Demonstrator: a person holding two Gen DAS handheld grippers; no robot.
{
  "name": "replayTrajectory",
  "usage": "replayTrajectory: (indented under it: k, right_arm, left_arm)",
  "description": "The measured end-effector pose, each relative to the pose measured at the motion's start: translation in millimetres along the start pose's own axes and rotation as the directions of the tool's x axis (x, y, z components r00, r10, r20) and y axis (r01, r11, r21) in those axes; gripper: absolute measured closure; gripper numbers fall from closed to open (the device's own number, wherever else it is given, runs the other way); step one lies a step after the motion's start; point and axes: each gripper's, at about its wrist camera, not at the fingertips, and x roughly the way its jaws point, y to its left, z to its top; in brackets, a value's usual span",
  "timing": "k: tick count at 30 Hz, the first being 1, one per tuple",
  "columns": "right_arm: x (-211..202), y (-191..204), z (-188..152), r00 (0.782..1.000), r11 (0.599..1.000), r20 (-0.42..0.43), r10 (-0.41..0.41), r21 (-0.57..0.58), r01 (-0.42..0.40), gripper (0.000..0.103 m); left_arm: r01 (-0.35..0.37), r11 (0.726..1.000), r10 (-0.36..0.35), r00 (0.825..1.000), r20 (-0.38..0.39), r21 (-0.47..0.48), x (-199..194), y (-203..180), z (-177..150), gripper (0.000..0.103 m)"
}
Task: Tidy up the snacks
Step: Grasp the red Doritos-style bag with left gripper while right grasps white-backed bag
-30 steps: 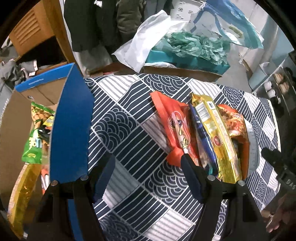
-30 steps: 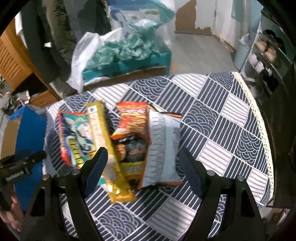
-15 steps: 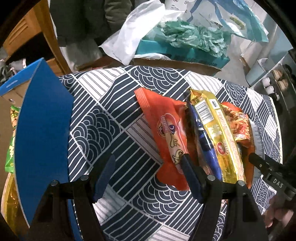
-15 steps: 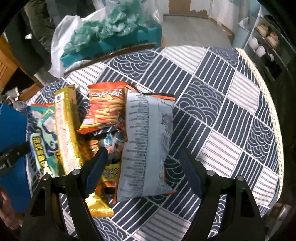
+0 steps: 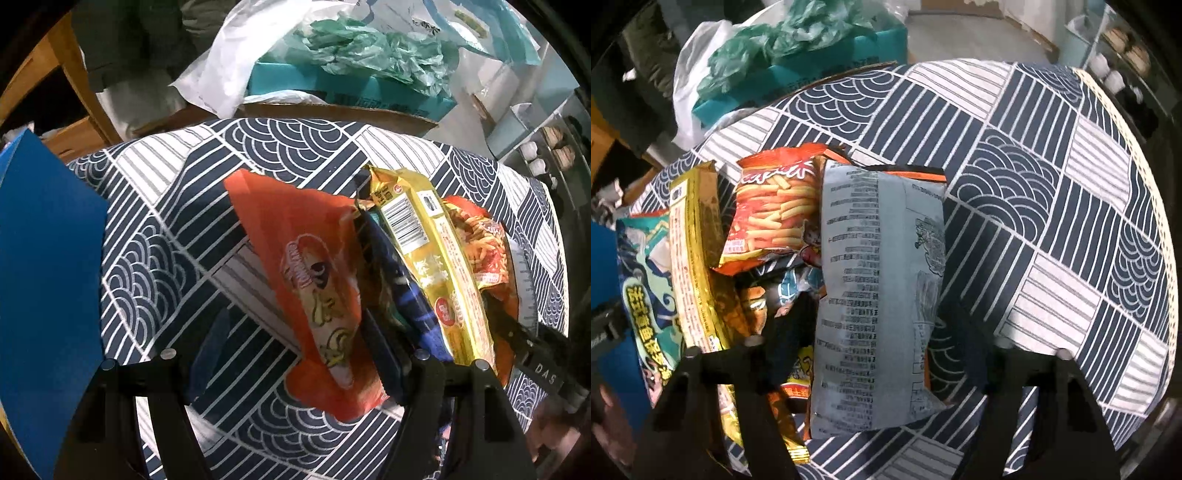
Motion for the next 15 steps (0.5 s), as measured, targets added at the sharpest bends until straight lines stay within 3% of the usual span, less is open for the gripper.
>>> replayTrajectory:
  k: [2,5,6,11,15]
  right_arm:
    - [0,0,0,1.0,1.0,0.001,-0.012,-0.005,0.012,0.047]
    - [-3,0,-3,0.999,0.999,0.01,-0.041,-0.024,0.041,0.059]
    - [-5,0,-3,0.999,0.999,0.013,-0.04,-0.023,0.04,0.064]
    - [-13,4,-3,0.997,0.998,0.04,-0.058,-0.035,0.06,0.067]
    - [-28,10,-3,0.995,0.996,0.078,-0.068,-0.05,0.072,0.067]
  left_arm:
    - [0.02,1.0,-0.02,1.0,0.009,-0.005,1,0,2,0.03]
    - [0.092,0.996,-0.092,0.996,0.001,0.001,4,-1,1,0.061]
    - [0.099,0.995,-0.099,0.995,0.0,0.006,3,-3,1,0.067]
    - [0.027,0.997,-0.03,0.999,0.043,0.067,-7,-10,-4,0.071]
    - [0.021,0.999,-0.023,0.999,0.045,0.047,-14,-1,-7,0.071]
